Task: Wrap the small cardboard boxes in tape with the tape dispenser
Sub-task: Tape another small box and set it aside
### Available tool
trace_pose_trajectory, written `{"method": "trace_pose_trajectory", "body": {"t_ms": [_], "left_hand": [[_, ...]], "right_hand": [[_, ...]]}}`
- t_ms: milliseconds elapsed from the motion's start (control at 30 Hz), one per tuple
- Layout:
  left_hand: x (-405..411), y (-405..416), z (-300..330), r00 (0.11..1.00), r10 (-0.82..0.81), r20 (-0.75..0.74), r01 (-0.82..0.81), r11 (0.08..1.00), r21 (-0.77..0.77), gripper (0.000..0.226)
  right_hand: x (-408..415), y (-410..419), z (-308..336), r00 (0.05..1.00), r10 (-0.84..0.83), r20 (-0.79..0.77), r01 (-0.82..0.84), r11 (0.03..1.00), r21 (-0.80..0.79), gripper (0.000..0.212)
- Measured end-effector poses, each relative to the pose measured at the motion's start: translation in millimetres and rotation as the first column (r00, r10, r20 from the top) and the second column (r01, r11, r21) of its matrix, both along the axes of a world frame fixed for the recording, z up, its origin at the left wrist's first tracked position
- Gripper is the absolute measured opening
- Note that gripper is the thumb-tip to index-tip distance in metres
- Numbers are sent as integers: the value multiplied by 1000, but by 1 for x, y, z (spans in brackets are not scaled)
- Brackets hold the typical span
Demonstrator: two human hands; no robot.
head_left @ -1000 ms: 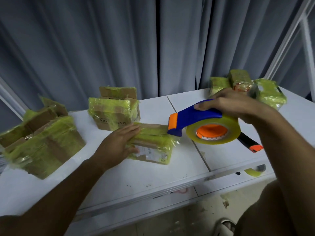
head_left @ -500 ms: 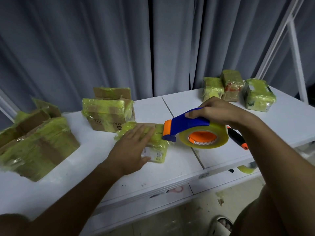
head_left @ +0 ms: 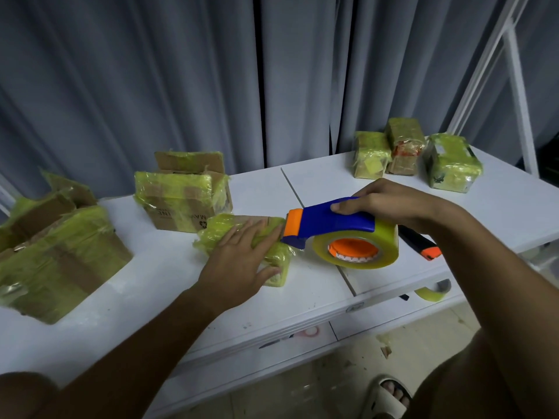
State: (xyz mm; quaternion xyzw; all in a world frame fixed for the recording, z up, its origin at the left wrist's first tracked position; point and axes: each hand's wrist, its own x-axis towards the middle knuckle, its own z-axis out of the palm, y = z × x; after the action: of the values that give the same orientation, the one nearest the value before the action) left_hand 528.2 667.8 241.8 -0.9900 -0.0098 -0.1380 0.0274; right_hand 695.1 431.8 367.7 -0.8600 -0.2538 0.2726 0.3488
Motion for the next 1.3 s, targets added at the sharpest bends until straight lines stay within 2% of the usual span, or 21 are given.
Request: {"method": "trace_pose_trajectory", "body": {"t_ms": [133, 367, 433, 600, 733, 900, 1067, 1133, 1300], "left_hand": [[2, 3, -2, 1000, 24, -20, -24, 999, -43, 74], [2, 3, -1, 1000, 16, -14, -17, 997, -76, 73], [3, 3, -2, 1000, 15, -9, -16, 997, -78, 73], [3, 3, -3, 1000, 11, -21, -13, 997, -75, 74], [3, 3, -4, 1000, 9, -17, -11, 997, -71, 72], [2, 4, -4, 1000, -4, -7, 4, 998, -63, 69], [1, 4, -3, 1000, -14, 9, 14, 999, -52, 67], [0, 5, -3, 1000, -20, 9, 21, 998, -53, 67], [2, 5, -5, 1000, -26, 16, 27, 997, -68, 68]], "right_hand": [[-1, -12, -6, 998, 13, -64, -11, 999, 32, 50], [1, -50, 2, 999, 6, -43, -8, 999, -44, 65], [-1, -53, -1, 1000, -6, -21, 5, 998, -67, 61], [-18, -20, -14, 996, -23, 82, 32, 993, -110, 41], [-29, 16, -24, 984, -17, 177, 46, 986, -162, 46], [-46, 47, -22, 920, 51, 389, 67, 957, -283, 41], [-37, 53, -15, 957, -7, 292, 95, 953, -286, 31], [-37, 55, -13, 952, -2, 307, 97, 951, -295, 30], [-56, 63, -17, 845, 76, 529, 104, 948, -302, 28]]}}
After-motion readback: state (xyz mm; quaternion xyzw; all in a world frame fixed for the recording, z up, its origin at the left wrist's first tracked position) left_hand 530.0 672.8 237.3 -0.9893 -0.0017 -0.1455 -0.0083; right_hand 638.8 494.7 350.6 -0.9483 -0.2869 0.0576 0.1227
